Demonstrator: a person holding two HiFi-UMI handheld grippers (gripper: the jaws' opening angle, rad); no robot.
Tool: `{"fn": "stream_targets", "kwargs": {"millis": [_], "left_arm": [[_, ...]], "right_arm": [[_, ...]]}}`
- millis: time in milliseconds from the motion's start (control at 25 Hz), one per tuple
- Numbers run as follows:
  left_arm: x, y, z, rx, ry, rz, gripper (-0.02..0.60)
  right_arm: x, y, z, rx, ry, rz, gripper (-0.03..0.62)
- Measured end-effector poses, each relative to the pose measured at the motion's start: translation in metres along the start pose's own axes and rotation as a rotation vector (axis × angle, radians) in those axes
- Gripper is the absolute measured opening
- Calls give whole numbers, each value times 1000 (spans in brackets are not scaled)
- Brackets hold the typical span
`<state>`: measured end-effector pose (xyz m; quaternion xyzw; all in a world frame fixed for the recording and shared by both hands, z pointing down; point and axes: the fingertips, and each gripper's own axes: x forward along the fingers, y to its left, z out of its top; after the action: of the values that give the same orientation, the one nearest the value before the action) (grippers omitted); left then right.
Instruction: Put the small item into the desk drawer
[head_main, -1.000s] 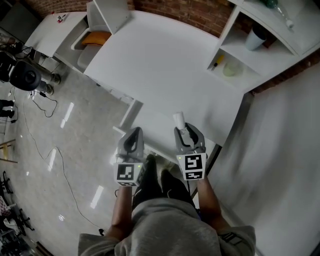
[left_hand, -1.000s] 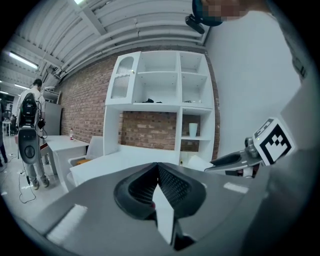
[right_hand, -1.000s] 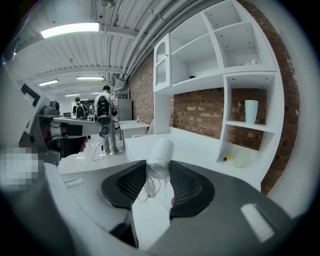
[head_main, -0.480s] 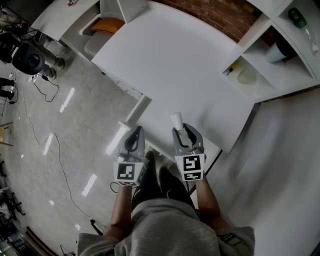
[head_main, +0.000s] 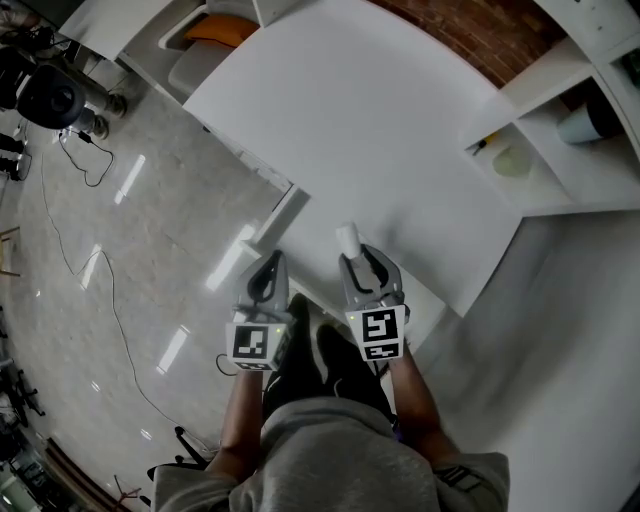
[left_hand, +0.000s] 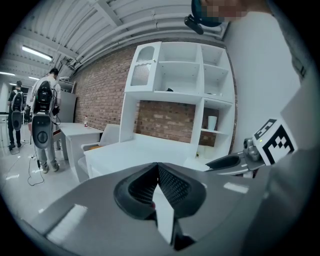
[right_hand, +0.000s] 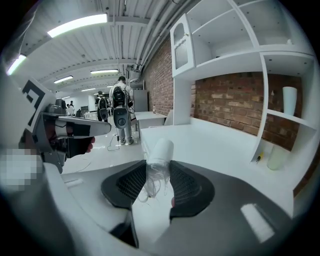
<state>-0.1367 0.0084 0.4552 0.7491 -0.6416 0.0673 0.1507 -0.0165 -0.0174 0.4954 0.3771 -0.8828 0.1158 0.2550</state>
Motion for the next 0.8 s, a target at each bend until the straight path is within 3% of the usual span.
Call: {"fn": "stream_targets", "kwargs": {"millis": [800], "left_arm": [[50,52,-79,-75,92,65,12]], "right_arm": [[105,18,-67,-46,141,147,153]]}}
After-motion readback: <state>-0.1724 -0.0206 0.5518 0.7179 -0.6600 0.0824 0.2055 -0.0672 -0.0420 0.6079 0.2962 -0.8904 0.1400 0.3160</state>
